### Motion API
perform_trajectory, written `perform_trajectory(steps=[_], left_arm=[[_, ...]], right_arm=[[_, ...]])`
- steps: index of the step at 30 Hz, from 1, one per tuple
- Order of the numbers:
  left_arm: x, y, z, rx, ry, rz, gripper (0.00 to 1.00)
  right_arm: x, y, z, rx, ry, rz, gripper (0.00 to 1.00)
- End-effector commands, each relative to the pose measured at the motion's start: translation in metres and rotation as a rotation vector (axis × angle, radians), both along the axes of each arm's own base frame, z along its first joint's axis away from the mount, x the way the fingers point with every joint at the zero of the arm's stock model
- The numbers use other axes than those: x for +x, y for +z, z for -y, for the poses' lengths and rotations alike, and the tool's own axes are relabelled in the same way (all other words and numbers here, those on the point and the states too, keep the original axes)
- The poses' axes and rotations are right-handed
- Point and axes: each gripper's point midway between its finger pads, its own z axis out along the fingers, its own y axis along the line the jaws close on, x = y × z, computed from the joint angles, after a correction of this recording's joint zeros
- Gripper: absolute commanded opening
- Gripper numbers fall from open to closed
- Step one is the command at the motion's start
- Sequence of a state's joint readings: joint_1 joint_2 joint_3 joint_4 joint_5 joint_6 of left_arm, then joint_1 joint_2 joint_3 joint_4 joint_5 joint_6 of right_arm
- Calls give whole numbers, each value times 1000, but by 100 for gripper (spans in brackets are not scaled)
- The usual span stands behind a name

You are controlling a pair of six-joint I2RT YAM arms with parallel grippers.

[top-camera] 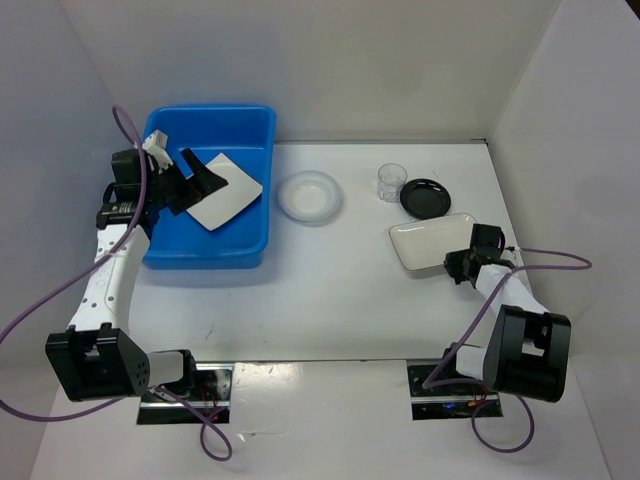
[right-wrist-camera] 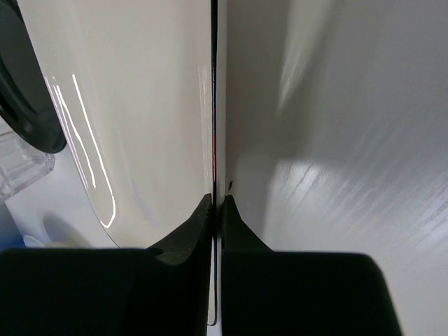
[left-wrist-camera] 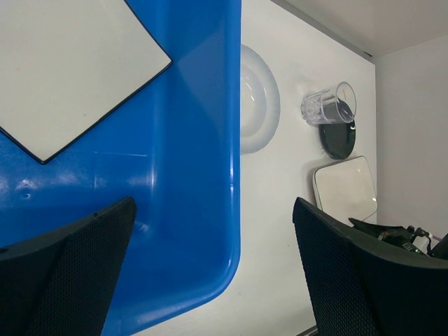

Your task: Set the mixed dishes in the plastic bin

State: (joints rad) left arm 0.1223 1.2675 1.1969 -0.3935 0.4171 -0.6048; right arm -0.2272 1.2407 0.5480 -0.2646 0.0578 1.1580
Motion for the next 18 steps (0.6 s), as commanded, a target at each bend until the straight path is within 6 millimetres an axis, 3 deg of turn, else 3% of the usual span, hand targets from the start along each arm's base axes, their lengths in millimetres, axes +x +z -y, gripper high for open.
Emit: perform_trajectory(steps=[1, 6, 18], left_arm=[[0, 13, 2, 4, -12, 56, 100], [-2, 10, 4, -8, -16, 53, 100], [-1, 5, 6, -27, -16, 50, 100]], right_arm=[[-3, 14, -8, -16, 44, 3, 0], [-3, 34, -23, -1, 94, 49, 0], [-11, 54, -89, 59, 429, 106, 0]])
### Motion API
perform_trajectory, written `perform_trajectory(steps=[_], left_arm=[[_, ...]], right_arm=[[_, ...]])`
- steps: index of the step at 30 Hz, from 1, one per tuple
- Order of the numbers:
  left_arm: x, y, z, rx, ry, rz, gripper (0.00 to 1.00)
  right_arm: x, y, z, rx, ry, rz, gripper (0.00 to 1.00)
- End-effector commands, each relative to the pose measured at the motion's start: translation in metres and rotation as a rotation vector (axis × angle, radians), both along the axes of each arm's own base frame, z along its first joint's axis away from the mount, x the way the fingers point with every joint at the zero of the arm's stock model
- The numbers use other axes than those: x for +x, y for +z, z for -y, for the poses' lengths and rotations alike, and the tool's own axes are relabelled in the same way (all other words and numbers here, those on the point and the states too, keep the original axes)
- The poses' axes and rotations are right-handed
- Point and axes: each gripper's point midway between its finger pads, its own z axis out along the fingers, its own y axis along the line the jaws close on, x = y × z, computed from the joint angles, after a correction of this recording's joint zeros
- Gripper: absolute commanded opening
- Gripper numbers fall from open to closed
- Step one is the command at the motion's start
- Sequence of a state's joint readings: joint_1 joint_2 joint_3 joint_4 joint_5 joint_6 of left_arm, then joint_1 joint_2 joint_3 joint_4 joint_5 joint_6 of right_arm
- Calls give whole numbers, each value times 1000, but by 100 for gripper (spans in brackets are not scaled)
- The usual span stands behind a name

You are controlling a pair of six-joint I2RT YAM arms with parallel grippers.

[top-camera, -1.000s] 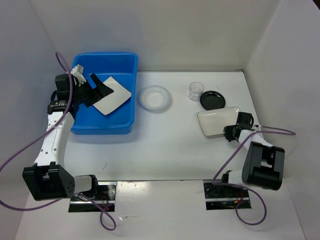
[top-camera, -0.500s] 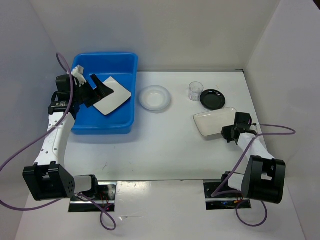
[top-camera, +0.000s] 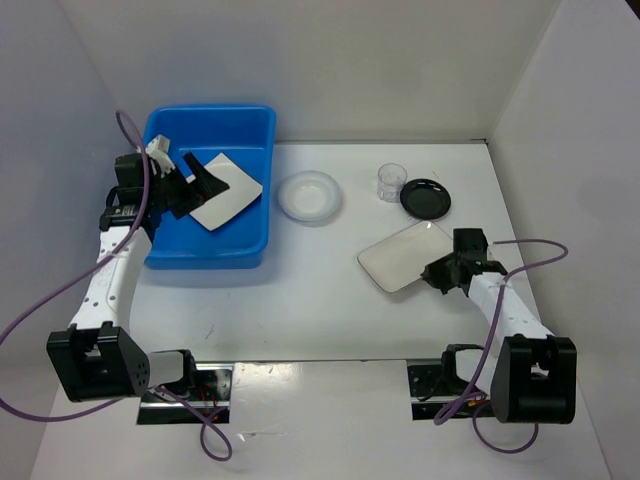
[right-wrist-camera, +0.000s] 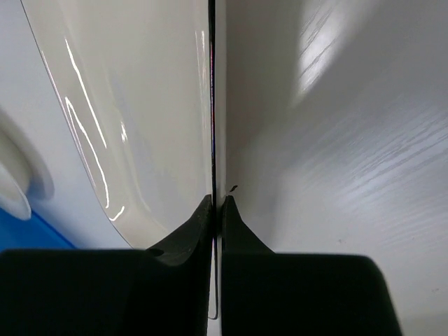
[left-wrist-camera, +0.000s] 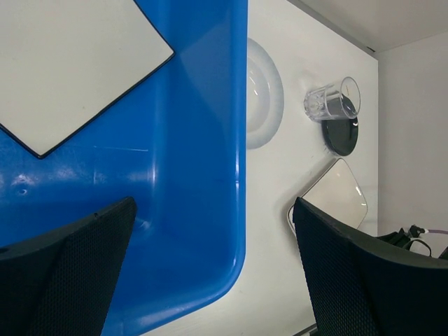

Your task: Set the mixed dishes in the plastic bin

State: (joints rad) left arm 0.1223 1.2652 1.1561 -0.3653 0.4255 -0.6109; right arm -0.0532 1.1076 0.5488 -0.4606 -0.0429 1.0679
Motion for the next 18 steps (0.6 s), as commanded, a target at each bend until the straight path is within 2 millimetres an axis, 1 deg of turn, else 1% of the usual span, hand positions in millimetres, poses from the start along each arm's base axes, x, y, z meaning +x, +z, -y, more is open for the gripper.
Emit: perform_trajectory(steps=[1, 2, 3, 4, 5, 6, 8, 10, 11, 12, 13, 14, 15, 18], left_arm=[[-1, 10, 4, -18, -11, 49, 100], [0, 12, 4, -17, -12, 58, 100], [-2, 8, 6, -24, -22, 49, 100], [-2, 8, 6, -24, -22, 49, 100], [-4, 8, 6, -24, -22, 49, 100], [-4, 7, 6, -16, -27, 53, 100], [-5, 8, 7, -20, -35, 54, 100], [-5, 5, 7, -20, -35, 52, 100], [-5, 5, 7, -20, -35, 52, 100], [-6, 0, 8, -22, -35, 41, 100], [-6, 0, 8, -22, -35, 41, 100], [-6, 0, 8, -22, -35, 41, 100], [-7, 3, 8, -20, -35, 50, 100], [-7, 3, 8, -20, -35, 50, 100]], right_arm=[[21, 42, -23, 54, 141, 151, 0], [17, 39, -26, 60, 163, 145, 0], [16, 39, -27, 51, 200, 149, 0], [11, 33, -27, 45, 214, 120, 0], [8, 33, -31, 55, 247, 115, 0], [4, 28, -30, 45, 266, 93, 0], [-2, 25, -35, 39, 361, 78, 0], [-4, 15, -40, 27, 458, 49, 0], [-5, 14, -47, 45, 495, 41, 0], [-6, 12, -56, 73, 525, 34, 0], [-10, 1, -60, 74, 542, -9, 0], [-13, -4, -66, 69, 548, -36, 0], [-13, -9, -66, 57, 541, -41, 0], [-15, -25, -63, 54, 513, -69, 0]])
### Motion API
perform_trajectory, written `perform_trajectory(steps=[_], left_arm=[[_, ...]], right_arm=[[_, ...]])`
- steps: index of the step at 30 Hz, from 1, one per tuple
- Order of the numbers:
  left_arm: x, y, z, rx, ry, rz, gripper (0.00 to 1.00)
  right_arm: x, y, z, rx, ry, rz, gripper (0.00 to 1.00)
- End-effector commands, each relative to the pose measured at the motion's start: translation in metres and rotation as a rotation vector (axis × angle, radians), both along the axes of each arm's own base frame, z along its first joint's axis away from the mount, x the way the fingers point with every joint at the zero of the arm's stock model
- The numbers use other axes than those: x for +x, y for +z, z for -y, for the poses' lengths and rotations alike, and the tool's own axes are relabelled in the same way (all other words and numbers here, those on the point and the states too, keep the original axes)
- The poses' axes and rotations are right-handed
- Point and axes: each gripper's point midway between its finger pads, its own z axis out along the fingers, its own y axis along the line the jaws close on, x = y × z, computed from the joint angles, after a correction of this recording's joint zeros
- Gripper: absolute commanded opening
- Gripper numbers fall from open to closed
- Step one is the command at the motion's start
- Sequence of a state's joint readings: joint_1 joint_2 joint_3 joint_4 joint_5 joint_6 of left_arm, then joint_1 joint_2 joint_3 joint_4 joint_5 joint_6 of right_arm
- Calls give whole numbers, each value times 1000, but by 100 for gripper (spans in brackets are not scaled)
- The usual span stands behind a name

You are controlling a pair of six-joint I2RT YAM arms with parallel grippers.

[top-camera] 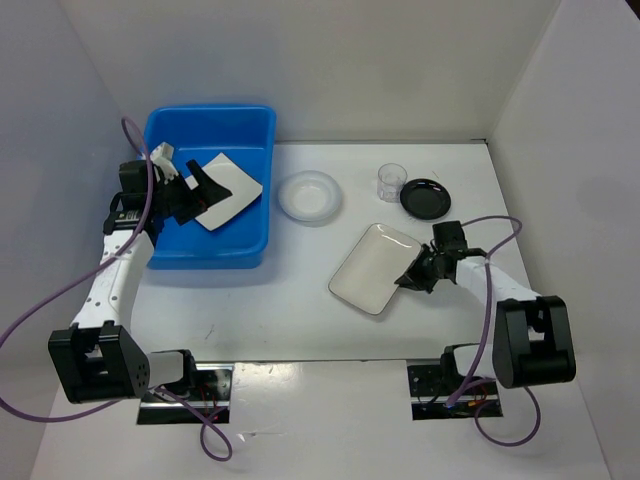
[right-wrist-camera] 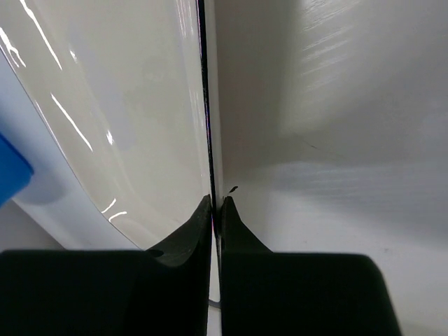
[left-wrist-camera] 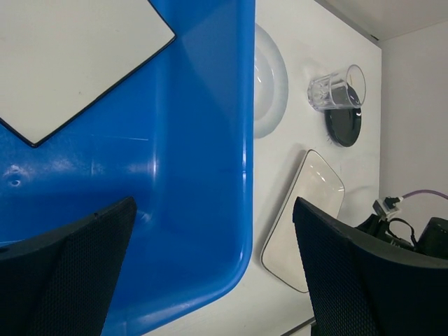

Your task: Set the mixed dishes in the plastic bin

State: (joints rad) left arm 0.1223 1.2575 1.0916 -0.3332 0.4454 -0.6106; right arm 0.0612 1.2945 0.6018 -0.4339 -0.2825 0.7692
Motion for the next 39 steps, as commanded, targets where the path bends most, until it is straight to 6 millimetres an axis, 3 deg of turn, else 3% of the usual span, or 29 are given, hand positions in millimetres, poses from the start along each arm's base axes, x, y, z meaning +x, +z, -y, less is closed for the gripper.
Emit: perform_trajectory(steps=[1, 2, 10, 14, 21, 31, 39], left_arm=[[-2, 21, 4, -8, -17, 74, 100], [-2, 21, 4, -1, -21, 77, 100], [-7, 18, 6, 17, -31, 64, 100], [-8, 16, 4, 28, -28, 58, 100], [-14, 22, 3, 50, -29, 70, 100], [-18, 25, 6, 40, -45, 72, 100], [-16, 26, 7, 36, -53, 73, 100]], right_arm=[[4, -8, -4, -3, 31, 12, 0], [-2, -16, -3, -5, 31, -21, 0], [11, -26, -4, 0, 23, -4, 1], [13, -27, -7, 22, -1, 4, 23], [16, -25, -5, 22, -54, 1, 32], [14, -10, 7, 52, -292, 58, 31], [17, -10, 0, 47, -260, 54, 32]])
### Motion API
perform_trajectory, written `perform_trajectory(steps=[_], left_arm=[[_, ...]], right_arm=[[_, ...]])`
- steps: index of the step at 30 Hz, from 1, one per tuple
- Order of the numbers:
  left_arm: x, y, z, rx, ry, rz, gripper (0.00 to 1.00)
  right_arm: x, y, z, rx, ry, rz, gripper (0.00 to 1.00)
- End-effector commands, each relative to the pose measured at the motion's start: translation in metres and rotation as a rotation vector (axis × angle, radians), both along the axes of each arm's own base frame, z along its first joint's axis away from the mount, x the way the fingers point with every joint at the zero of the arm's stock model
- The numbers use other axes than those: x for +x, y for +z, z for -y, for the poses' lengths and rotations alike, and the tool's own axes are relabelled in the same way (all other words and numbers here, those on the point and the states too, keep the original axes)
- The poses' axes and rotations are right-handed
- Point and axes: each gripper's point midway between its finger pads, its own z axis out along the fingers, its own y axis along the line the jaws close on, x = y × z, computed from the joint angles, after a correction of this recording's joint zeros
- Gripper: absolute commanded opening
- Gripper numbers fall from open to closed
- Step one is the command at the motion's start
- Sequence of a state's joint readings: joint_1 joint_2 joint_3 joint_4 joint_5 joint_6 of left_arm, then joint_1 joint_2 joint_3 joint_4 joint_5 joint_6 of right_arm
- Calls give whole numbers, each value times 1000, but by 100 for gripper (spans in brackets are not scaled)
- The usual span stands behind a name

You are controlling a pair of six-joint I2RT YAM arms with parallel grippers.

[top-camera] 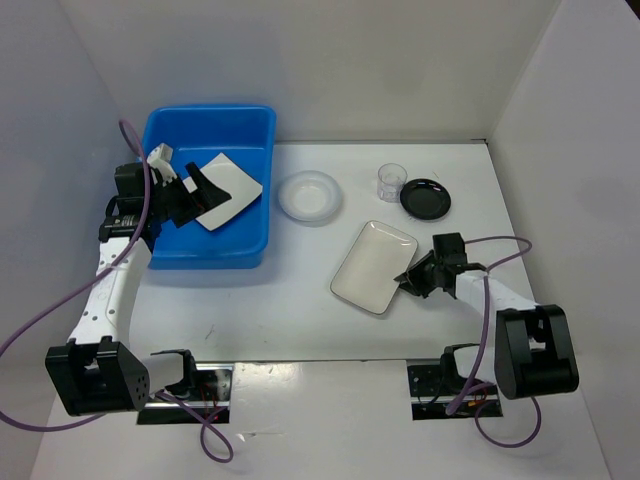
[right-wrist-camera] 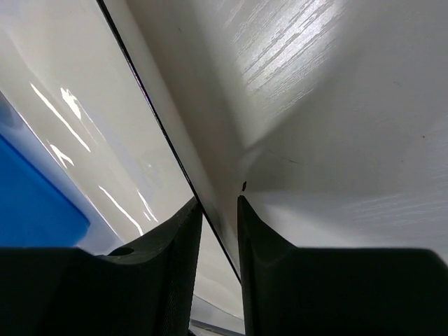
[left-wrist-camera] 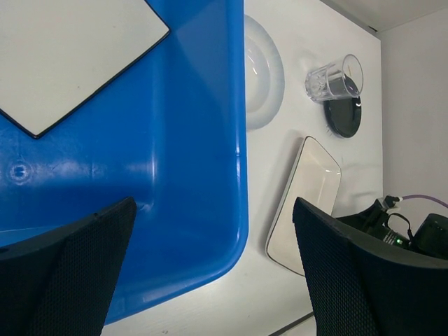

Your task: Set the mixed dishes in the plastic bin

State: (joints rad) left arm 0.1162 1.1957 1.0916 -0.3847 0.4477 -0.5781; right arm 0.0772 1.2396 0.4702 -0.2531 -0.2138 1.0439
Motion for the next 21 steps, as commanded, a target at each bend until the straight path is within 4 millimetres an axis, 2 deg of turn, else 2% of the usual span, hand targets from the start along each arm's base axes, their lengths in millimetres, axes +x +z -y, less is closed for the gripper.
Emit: perform_trajectory(steps=[1, 4, 7, 8, 10, 11, 12, 13, 15, 18, 21], left_arm=[[-2, 13, 4, 15, -34, 43, 100], [-2, 13, 4, 15, -34, 43, 100], [-4, 8, 4, 13, -34, 25, 100], [-5, 10, 4, 22, -38, 37, 100], [-5, 10, 4, 22, -38, 37, 100], [-5, 10, 4, 22, -38, 37, 100], [-5, 10, 4, 22, -38, 37, 100], [-5, 10, 4, 22, -38, 37, 100], [-5, 10, 4, 22, -38, 37, 100], [-6, 6, 4, 21, -38, 28, 100], [-5, 8, 4, 22, -38, 37, 100]], right_arm=[[14, 1, 1, -34, -16, 17, 32], [23, 3, -2, -65, 19, 13, 33], [26, -4, -5, -87, 61, -18, 34], [23, -13, -4, -96, 74, -46, 34], [28, -10, -4, -101, 83, -41, 34], [27, -12, -4, -102, 83, -50, 32], [27, -12, -4, -102, 83, -50, 25], [28, -13, -2, -111, 78, -50, 12], [28, -13, -1, -120, 73, -49, 0], [29, -11, 0, -125, 83, -37, 0], [35, 2, -1, -132, 100, 23, 0]])
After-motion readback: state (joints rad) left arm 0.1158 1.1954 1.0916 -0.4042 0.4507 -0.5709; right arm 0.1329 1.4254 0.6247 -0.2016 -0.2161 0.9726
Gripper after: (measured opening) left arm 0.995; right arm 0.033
